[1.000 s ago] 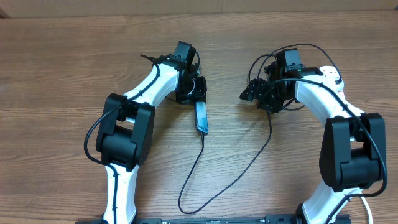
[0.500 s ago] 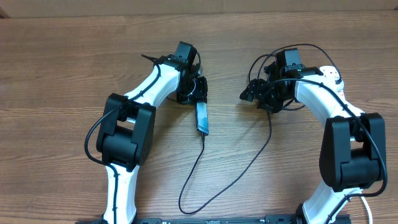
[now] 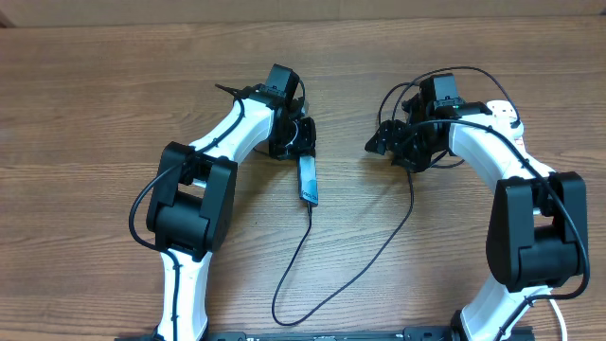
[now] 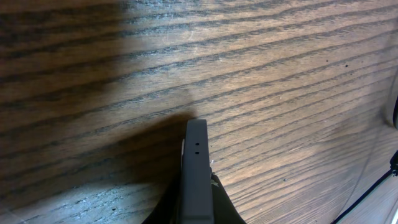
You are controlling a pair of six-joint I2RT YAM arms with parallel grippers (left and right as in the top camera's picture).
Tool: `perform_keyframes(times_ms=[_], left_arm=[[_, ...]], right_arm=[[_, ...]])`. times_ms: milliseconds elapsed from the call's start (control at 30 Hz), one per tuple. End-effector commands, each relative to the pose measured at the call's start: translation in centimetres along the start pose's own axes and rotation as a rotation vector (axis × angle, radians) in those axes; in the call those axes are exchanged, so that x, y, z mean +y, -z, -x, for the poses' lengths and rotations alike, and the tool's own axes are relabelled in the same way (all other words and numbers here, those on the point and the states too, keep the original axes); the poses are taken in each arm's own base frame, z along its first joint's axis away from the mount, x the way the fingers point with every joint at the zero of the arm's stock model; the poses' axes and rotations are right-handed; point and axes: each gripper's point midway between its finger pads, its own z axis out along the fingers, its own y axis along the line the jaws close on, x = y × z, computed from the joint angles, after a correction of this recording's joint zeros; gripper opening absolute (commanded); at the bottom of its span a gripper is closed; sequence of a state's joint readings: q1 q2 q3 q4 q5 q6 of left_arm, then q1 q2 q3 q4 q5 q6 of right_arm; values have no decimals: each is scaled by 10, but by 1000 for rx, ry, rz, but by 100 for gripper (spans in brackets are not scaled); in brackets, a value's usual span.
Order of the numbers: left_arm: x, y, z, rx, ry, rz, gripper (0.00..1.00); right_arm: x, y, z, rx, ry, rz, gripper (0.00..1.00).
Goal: Plug charger to phone and switch on socket
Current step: 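Set the phone flat on the table with the left gripper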
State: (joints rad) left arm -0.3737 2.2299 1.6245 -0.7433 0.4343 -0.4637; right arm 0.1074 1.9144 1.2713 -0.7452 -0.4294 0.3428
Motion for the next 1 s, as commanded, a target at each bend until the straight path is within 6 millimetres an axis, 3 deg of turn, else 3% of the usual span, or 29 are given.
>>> perform_keyframes(times_ms=[0, 167, 333, 967], left_arm=[[0, -6, -5, 15, -25, 1, 5], [0, -6, -5, 15, -25, 1, 6], [0, -6, -5, 14, -25, 1, 16], [1, -7, -5, 15, -25, 1, 28]], right_arm=[[3, 5, 3, -18, 14, -2, 72], [3, 5, 3, -18, 14, -2, 72], [3, 5, 3, -18, 14, -2, 72], [3, 5, 3, -18, 14, -2, 72]])
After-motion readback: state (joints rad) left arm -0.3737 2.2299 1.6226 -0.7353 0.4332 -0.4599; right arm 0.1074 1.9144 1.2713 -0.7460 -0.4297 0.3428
